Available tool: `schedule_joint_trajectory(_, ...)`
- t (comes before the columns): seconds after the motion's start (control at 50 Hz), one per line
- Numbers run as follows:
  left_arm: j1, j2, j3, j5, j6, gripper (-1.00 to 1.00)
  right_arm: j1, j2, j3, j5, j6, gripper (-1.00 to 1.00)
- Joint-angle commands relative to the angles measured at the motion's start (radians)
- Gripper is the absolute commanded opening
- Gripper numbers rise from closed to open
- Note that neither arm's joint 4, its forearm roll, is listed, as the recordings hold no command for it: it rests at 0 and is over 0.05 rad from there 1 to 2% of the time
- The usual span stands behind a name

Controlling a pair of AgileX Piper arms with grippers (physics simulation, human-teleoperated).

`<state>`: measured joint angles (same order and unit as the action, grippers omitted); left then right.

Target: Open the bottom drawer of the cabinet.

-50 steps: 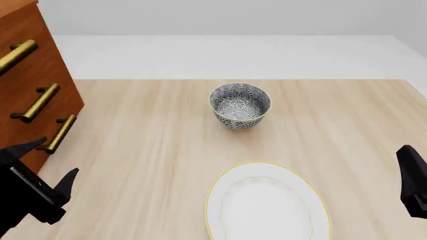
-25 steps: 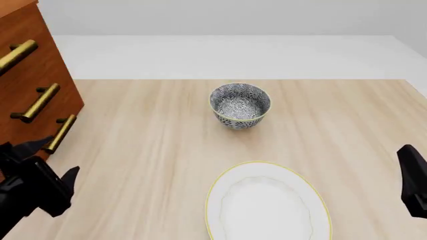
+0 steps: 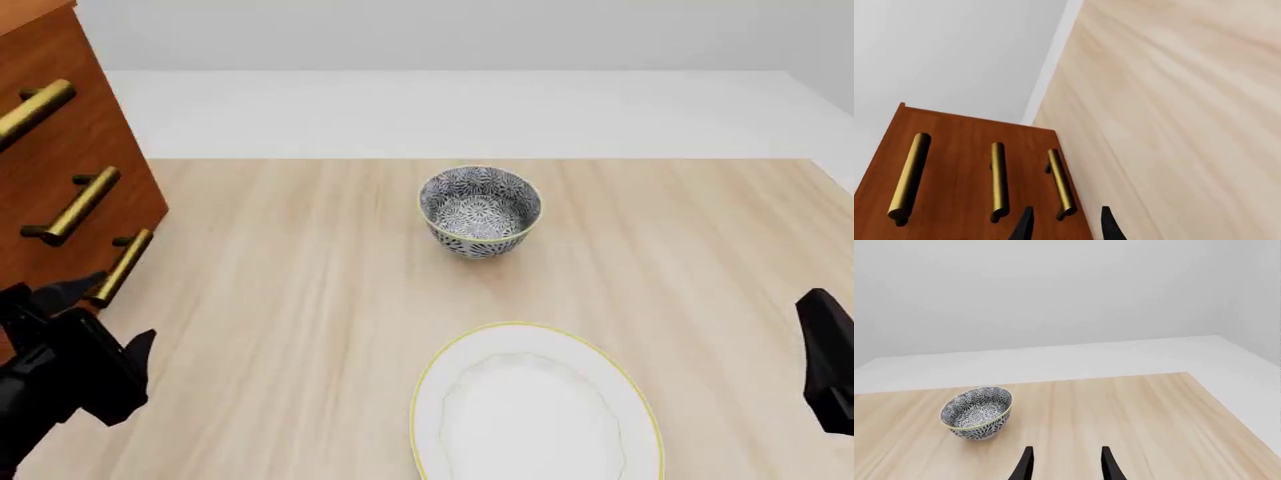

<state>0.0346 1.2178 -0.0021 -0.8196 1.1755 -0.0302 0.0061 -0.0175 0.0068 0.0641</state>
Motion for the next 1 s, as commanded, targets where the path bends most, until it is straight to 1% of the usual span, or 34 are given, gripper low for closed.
schedule_joint_trajectory(0.02, 0.023, 0.135, -0.003, -0.123, 0.007, 1.00, -0.005, 0.003, 0.005, -0.007, 0.000, 1.00)
schedule_joint_trajectory(0.1, 0.027, 0.262, -0.001, -0.242, 0.006, 1.00, -0.008, 0.004, 0.008, -0.010, -0.001, 1.00)
schedule_joint_trajectory(0.16, 0.031, 0.320, -0.006, -0.293, 0.008, 1.00, -0.008, 0.005, 0.007, -0.010, -0.002, 1.00)
schedule_joint_trajectory(0.22, 0.037, 0.350, -0.019, -0.310, 0.005, 1.00, -0.006, 0.007, 0.006, -0.011, -0.004, 1.00)
schedule_joint_trajectory(0.26, 0.041, 0.347, -0.032, -0.293, -0.005, 1.00, -0.006, 0.007, 0.007, -0.011, -0.006, 1.00)
schedule_joint_trajectory(0.3, 0.035, 0.363, -0.038, -0.314, -0.002, 1.00, -0.005, 0.007, 0.007, -0.011, -0.007, 1.00)
schedule_joint_trajectory(0.34, 0.039, 0.368, -0.053, -0.304, -0.004, 1.00, -0.006, 0.006, 0.007, -0.011, -0.006, 1.00)
schedule_joint_trajectory(0.36, 0.046, 0.354, -0.067, -0.283, -0.017, 1.00, -0.007, 0.007, 0.007, -0.012, -0.006, 1.00)
schedule_joint_trajectory(0.4, 0.049, 0.419, -0.056, -0.356, 0.024, 1.00, -0.007, 0.007, 0.007, -0.011, -0.006, 1.00)
schedule_joint_trajectory(0.42, 0.049, 0.390, -0.067, -0.317, 0.005, 1.00, -0.008, 0.007, 0.006, -0.011, -0.006, 1.00)
schedule_joint_trajectory(0.46, 0.054, 0.397, -0.070, -0.322, 0.022, 1.00, -0.008, 0.006, 0.006, -0.010, -0.004, 1.00)
schedule_joint_trajectory(0.5, 0.056, 0.389, -0.078, -0.304, 0.017, 1.00, -0.009, 0.004, 0.005, -0.008, -0.004, 1.00)
schedule_joint_trajectory(0.52, 0.056, 0.406, -0.077, -0.319, 0.029, 1.00, -0.009, 0.003, 0.005, -0.007, -0.003, 1.00)
schedule_joint_trajectory(0.64, 0.070, 0.444, -0.088, -0.343, 0.053, 1.00, -0.010, 0.000, 0.008, -0.009, -0.001, 1.00)
schedule_joint_trajectory(0.68, 0.073, 0.456, -0.095, -0.345, 0.051, 1.00, -0.010, 0.000, 0.009, -0.010, 0.000, 1.00)
schedule_joint_trajectory(0.7, 0.075, 0.485, -0.094, -0.371, 0.063, 1.00, -0.010, -0.001, 0.010, -0.011, 0.001, 1.00)
schedule_joint_trajectory(0.74, 0.078, 0.490, -0.102, -0.363, 0.059, 1.00, -0.010, -0.001, 0.013, -0.014, 0.002, 1.00)
schedule_joint_trajectory(0.82, 0.089, 0.537, -0.121, -0.390, 0.078, 1.00, -0.011, 0.000, 0.015, -0.016, 0.002, 1.00)
schedule_joint_trajectory(1.0, 0.093, 0.569, -0.154, -0.380, 0.086, 1.00, -0.011, -0.001, 0.016, -0.017, 0.004, 1.00)
